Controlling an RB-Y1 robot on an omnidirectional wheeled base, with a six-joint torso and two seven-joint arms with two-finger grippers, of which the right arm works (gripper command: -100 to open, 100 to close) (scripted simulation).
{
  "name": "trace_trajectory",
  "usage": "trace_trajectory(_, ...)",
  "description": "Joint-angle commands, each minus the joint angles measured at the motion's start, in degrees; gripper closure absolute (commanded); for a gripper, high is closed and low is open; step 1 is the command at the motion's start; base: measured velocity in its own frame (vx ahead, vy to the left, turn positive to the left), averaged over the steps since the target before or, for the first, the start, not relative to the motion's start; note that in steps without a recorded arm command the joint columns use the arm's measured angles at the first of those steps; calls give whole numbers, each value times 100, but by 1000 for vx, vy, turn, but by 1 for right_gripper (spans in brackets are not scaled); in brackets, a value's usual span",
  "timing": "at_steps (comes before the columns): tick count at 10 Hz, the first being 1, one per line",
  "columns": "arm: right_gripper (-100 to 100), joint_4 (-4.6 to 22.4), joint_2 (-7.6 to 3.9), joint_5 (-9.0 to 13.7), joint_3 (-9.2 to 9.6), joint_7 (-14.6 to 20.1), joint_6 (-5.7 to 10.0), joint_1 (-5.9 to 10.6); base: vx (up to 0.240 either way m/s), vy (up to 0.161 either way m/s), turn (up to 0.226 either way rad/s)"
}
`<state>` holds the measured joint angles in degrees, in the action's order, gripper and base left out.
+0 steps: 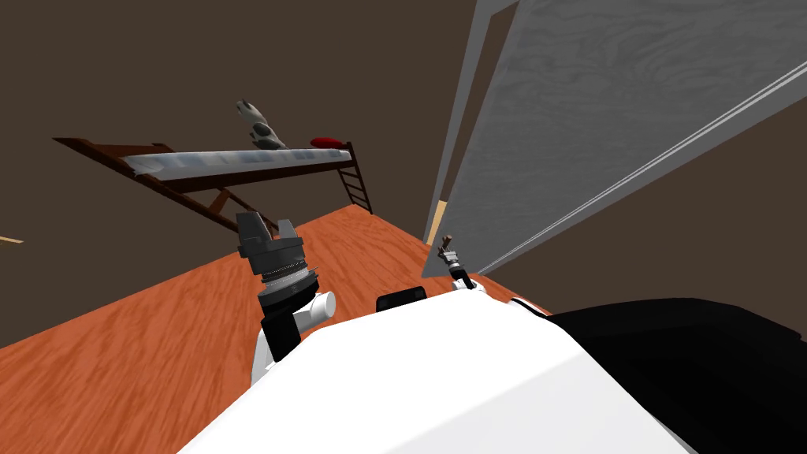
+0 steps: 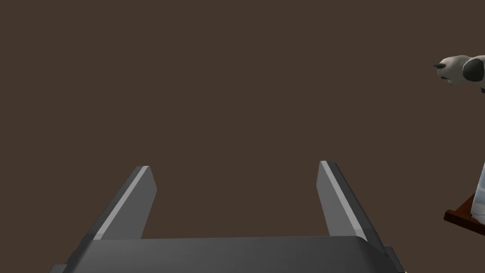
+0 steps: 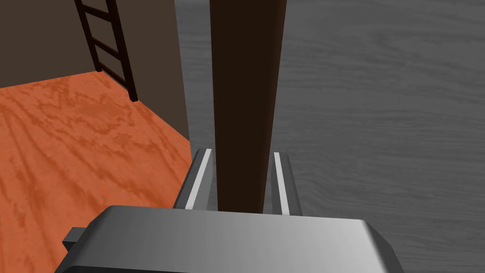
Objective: Pull the door open
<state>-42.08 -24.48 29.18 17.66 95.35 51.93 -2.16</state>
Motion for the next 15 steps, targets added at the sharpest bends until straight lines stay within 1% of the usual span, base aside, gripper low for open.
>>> trace_trajectory(1, 100, 0, 0, 0, 0, 0, 0, 0, -88, -19, 20)
trace_trajectory(2, 100, -6, -81, -58, 115, 120, 97, -70, -131, -25, 96)
trace_trajectory(8, 100, -46, -426, -262, 507, 552, 492, -300, -207, -60, 89)
trace_trajectory(9, 100, 23, -374, -252, 481, 523, 486, -221, -95, -16, 14)
trace_trajectory(10, 100, 49, -446, -307, 583, 627, 618, -295, -143, -35, 118)
trace_trajectory(11, 100, 53, -469, -321, 607, 653, 654, -312, -133, -62, 52)
trace_trajectory(12, 100, 62, -521, -350, 660, 712, 736, -349, -162, -75, 110)
trace_trajectory(13, 100, 66, -549, -366, 687, 743, 779, -368, -189, -86, 130)
trace_trajectory(15, 100, 85, -658, -428, 798, 866, 949, -445, -191, -48, 99)
